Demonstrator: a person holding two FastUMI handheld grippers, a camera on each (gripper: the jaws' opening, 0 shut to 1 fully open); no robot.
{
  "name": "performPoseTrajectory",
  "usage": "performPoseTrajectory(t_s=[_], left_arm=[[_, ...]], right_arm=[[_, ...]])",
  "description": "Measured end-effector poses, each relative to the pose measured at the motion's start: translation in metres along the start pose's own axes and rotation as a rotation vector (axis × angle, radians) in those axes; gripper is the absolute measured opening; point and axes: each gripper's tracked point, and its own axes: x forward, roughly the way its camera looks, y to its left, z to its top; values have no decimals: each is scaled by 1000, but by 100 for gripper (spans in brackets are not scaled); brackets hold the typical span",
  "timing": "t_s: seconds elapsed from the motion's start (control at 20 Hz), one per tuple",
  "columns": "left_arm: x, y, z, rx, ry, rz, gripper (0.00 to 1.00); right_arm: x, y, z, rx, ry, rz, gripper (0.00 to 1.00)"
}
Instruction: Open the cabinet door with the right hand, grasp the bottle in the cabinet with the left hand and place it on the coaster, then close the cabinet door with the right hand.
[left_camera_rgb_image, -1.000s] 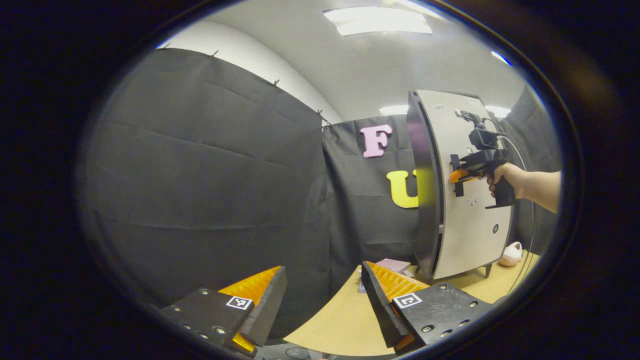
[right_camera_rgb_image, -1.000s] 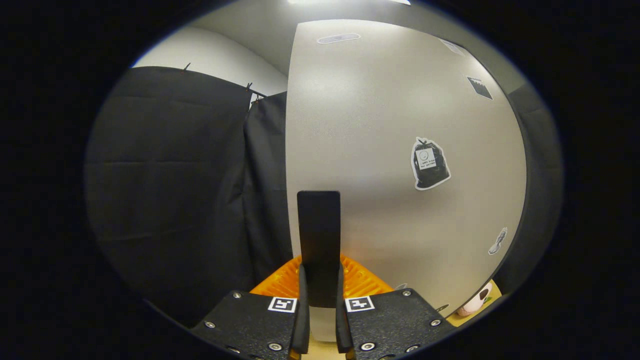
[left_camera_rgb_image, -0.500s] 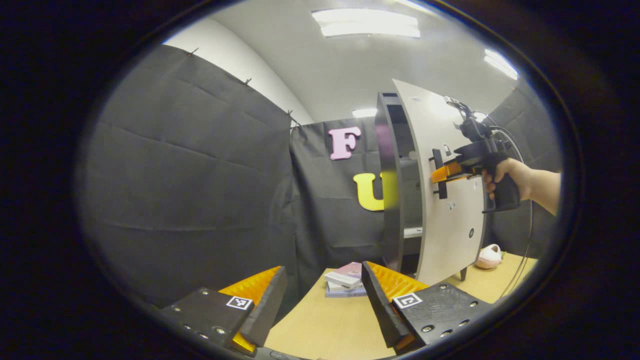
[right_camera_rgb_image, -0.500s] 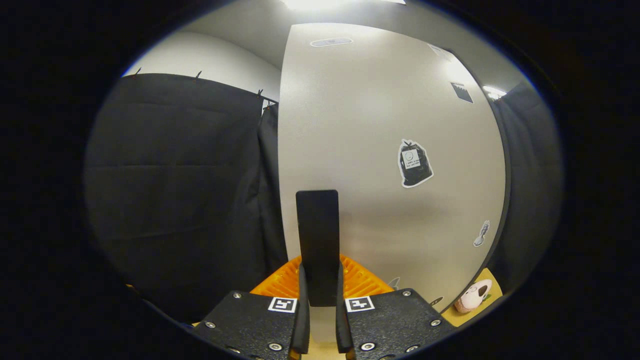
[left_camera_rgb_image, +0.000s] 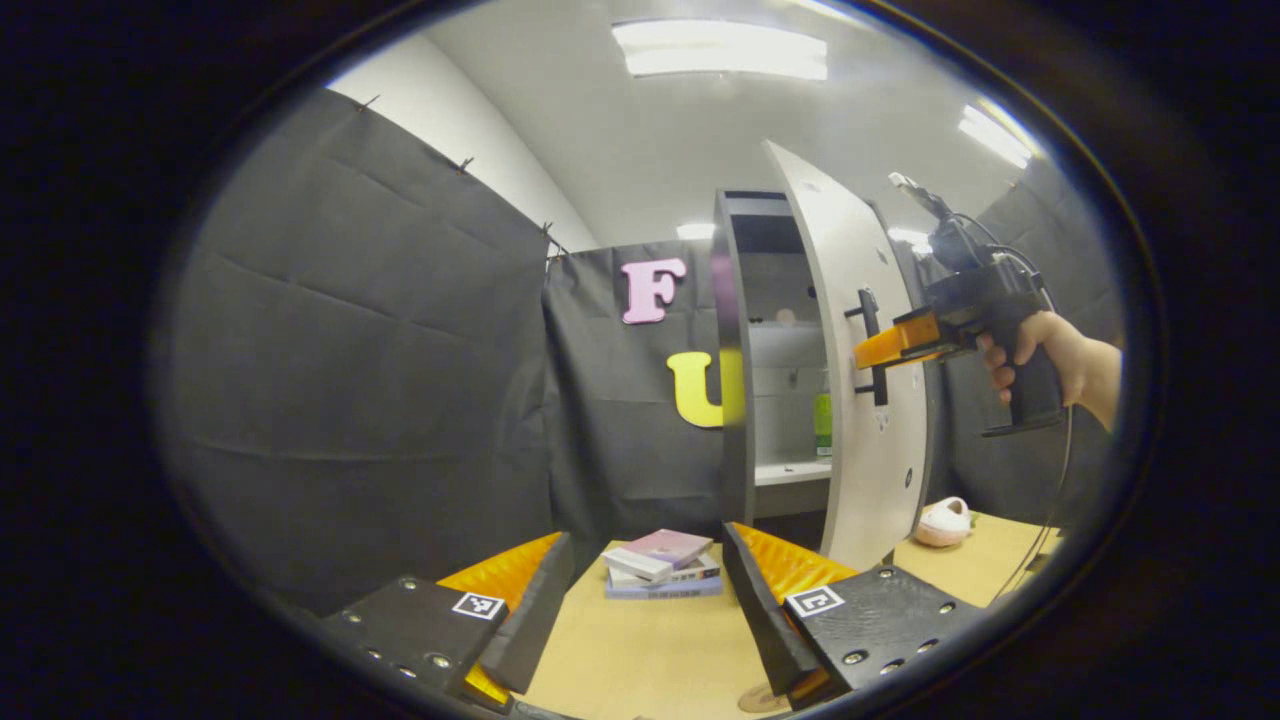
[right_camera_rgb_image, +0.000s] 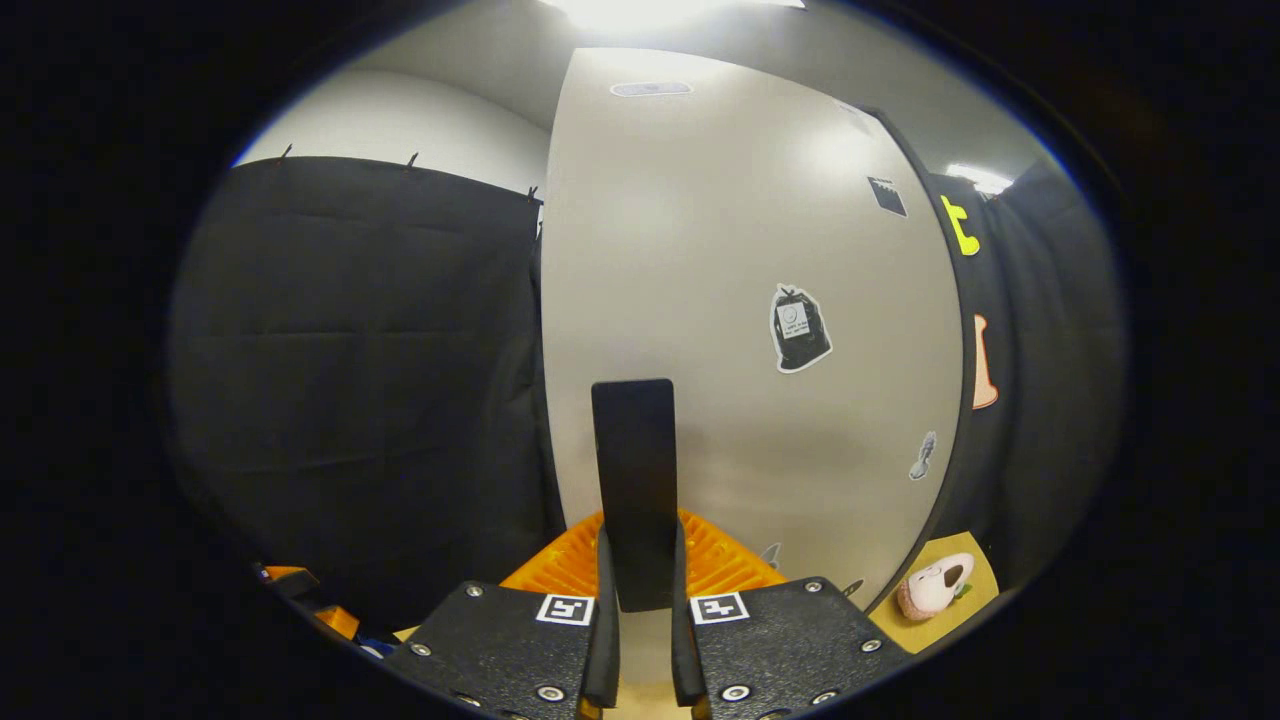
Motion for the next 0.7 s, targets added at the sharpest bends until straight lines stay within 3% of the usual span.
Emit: performPoseTrajectory(t_s=[0.35,0.7], left_arm=[[4,-50,13,8,-29,-59,86],[10,-116,9,-13,-33,-153,90]], right_arm=[[-24,-10,1,14,2,17,21],[-39,-25,0,20,8,-5,20]])
